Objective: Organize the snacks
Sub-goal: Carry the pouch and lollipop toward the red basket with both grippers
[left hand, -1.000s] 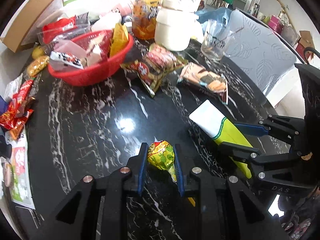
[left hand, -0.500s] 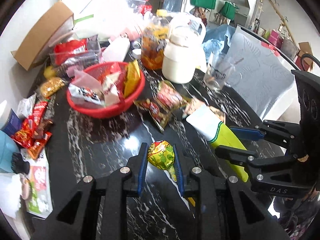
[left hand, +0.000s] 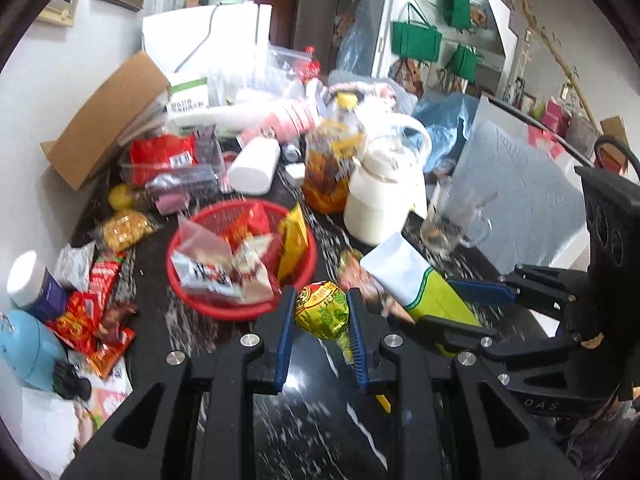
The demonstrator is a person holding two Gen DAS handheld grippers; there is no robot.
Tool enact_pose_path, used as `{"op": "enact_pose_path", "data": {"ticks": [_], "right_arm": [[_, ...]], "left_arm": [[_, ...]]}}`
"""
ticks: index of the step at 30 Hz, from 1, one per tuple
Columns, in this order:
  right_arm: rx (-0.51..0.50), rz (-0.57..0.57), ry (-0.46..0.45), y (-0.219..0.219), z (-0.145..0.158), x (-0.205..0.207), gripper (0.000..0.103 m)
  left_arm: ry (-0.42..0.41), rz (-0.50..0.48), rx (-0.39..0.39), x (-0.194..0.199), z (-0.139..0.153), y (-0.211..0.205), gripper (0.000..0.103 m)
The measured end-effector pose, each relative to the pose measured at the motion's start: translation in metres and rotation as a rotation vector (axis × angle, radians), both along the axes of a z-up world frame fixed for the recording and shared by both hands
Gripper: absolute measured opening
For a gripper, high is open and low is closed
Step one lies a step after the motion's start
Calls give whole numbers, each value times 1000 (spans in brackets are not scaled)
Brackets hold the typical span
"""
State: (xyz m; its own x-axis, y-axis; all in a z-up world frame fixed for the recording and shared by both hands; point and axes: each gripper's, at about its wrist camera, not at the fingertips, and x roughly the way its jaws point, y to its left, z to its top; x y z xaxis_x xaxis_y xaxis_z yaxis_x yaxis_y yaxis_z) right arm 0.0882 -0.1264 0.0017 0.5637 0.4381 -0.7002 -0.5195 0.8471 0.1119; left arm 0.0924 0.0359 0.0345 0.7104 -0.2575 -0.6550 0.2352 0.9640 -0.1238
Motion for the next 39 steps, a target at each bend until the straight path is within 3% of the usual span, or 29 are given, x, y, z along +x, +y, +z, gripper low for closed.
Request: {"op": "enact_pose_path", "data": {"ticks": [14,26,31,39], "right_arm": [[25,41,-100,28,38,63,43],[42,34,-130,60,44,130,43],[27,19,-129,71,35,148,43],[26,26,-92,81,17,164,43]], "left_arm": [[-118,93,-43,56,31,30,24],[-166,146,-43,117,25,54,24],[-139,155,-27,139,7,63,24],[-4,164,62,161,-21,59,25]]}}
